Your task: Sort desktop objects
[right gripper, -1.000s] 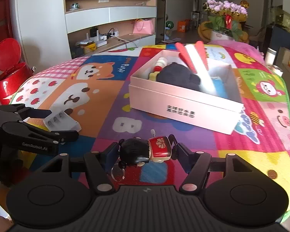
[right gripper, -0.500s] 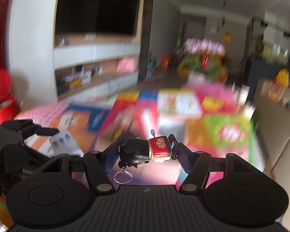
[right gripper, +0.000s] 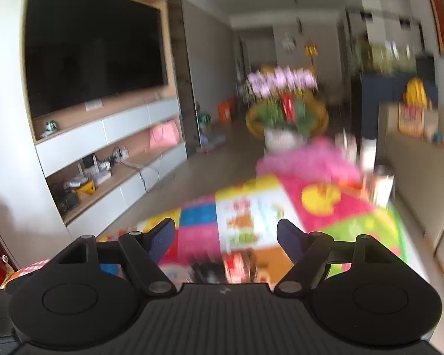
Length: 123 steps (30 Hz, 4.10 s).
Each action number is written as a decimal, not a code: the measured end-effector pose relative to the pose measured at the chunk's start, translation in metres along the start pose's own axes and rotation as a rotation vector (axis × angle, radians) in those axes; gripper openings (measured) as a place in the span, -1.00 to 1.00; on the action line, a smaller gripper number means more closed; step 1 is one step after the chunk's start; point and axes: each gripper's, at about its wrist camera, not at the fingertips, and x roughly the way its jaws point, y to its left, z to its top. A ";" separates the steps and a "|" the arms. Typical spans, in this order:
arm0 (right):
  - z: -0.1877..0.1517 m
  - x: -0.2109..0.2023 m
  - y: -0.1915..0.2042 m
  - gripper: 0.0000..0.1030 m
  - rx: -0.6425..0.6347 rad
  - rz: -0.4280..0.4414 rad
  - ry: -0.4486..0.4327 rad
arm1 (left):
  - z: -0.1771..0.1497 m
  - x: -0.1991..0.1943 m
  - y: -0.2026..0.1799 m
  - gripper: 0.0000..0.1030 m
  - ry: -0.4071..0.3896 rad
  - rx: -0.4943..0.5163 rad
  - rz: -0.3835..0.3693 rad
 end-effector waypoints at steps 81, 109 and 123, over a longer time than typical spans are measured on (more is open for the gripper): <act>-0.125 0.097 -0.021 1.00 0.369 0.123 0.337 | -0.095 -0.012 0.029 1.00 0.166 -0.029 -0.103; -0.253 -0.022 0.103 1.00 -0.101 -0.083 0.281 | -0.153 -0.101 0.031 1.00 0.147 -0.136 0.424; -0.265 -0.023 0.106 1.00 -0.089 -0.148 0.229 | -0.155 -0.085 0.032 1.00 0.223 -0.124 0.425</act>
